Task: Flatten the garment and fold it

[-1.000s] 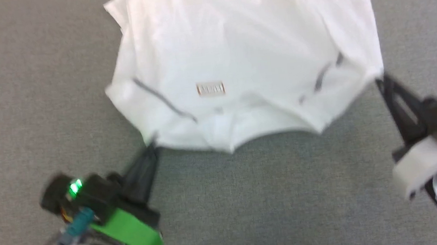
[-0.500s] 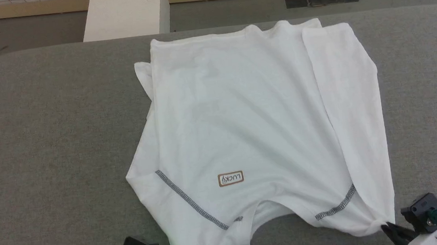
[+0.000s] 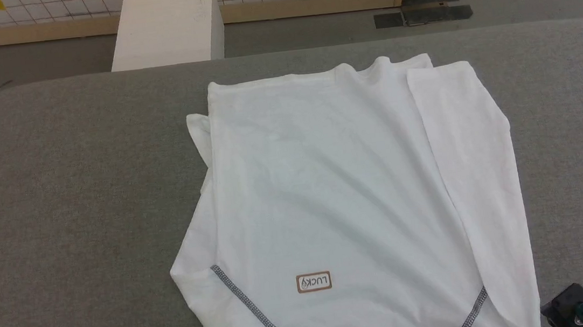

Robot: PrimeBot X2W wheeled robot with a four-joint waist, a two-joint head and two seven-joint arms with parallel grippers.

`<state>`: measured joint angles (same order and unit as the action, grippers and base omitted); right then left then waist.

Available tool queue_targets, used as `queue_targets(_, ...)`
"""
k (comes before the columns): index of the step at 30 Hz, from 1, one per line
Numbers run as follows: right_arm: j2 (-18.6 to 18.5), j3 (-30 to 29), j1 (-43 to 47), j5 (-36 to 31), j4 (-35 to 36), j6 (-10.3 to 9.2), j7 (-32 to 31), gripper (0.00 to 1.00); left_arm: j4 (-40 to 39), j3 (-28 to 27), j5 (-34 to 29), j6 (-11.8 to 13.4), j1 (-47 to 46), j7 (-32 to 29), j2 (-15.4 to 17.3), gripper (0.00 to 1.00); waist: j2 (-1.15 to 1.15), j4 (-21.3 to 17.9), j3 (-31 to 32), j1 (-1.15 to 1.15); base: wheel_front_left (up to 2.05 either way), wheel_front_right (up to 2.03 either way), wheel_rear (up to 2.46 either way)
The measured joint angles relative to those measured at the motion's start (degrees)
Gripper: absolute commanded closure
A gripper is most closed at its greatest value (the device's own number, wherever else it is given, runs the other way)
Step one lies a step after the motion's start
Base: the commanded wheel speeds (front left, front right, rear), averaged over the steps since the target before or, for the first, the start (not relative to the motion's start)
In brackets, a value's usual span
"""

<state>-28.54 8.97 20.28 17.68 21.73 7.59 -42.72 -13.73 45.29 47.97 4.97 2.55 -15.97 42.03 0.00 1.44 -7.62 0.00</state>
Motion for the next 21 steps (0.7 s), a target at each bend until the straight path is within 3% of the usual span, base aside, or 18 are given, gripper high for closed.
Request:
queue_targets(7, 1.9, 3.2, -1.6, -1.2, -4.7, 0.0, 4.5, 1.0, 7.5, 0.7, -0.6, -1.7, -0.1, 4.6, -4.0, 1.0, 0.0, -0.2, 0.4, 0.0, 0.0, 0.0, 0.0)
queue_targets(8, 2.1, 3.5, -2.1, -1.7, -5.5, 0.0, 5.5, 0.9, 8.6, 0.8, -0.6, -2.1, -0.1, 5.1, -4.6, 0.96, 0.0, -0.2, 0.5, 0.0, 0.0, 0.0, 0.0)
queue_targets(9, 2.4, 3.5, -2.5, -2.0, -6.3, 0.0, 6.0, 0.69, 9.4, 0.8, -0.6, -2.2, -0.1, 5.6, -5.1, 0.67, 0.0, -0.2, 0.7, 0.0, 0.0, 0.0, 0.0)
queue_targets(10, 2.8, 3.3, -2.8, -2.3, -7.2, 0.0, 6.9, 0.53, 10.2, 0.7, -0.8, -2.2, -0.1, 6.5, -5.7, 0.02, 0.0, -0.2, 0.9, 0.0, 0.0, 0.0, 0.0)
queue_targets(11, 3.1, 3.3, -2.9, -2.7, -7.8, 0.0, 7.8, 0.0, 10.9, 0.7, -1.0, -2.3, -0.2, 7.2, -6.1, 0.0, 0.0, -0.2, 1.2, 0.0, 0.0, 0.0, 0.0)
queue_targets(16, 4.1, 2.3, -2.9, -2.9, -8.4, 0.0, 9.8, 0.0, 11.8, 0.3, -2.1, -2.1, -0.1, 9.6, -6.6, 0.0, 0.0, 0.0, 2.3, 0.0, 0.0, 0.0, 0.0)
queue_targets(21, 6.4, -3.7, -2.1, -1.0, -3.7, 0.0, 11.1, 0.0, 6.7, -4.9, -0.3, 1.6, 1.8, 14.4, -5.5, 0.0, 0.0, 0.0, 3.2, 0.0, 0.0, 0.0, 0.0)
